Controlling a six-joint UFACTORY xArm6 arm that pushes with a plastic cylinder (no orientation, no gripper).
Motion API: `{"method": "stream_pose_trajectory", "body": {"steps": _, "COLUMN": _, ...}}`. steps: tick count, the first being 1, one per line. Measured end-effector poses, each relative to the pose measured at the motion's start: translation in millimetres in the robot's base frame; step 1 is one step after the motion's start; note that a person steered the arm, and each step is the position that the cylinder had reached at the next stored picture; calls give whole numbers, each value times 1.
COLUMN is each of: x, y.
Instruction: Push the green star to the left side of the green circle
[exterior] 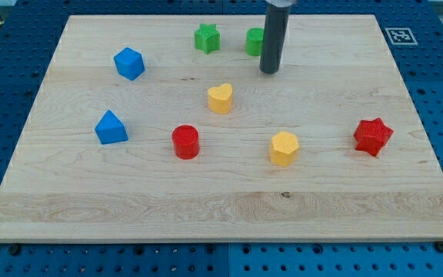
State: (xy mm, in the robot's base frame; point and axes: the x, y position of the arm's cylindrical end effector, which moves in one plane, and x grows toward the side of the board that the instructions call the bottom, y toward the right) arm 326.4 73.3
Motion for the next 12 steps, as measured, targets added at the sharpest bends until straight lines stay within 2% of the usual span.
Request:
{"method": "stream_pose_trajectory", "body": {"steps": 1, "x": -25, "y": -4}}
{"method": "stream_pose_trajectory", "body": {"steps": 3, "x": -37, "y": -6}}
{"method": "stream_pose_trajectory", "body": {"steps": 4, "x": -10, "y": -18}}
{"method": "stream_pose_trajectory", "body": {"steps": 5, "x": -2, "y": -86}}
{"method": "stream_pose_trajectory", "body": {"steps": 6, "x": -14, "y": -168}}
{"method": "stream_pose_trajectory", "body": {"steps": 7, "x": -37, "y": -190}}
{"method": "stream_pose_trajectory", "body": {"steps": 8, "x": -57, "y": -174}}
{"method": "stream_pose_trajectory", "body": {"steps": 11, "x": -57, "y": -115}}
{"method": "stream_pose_trajectory", "body": {"steps": 12, "x": -52, "y": -116}}
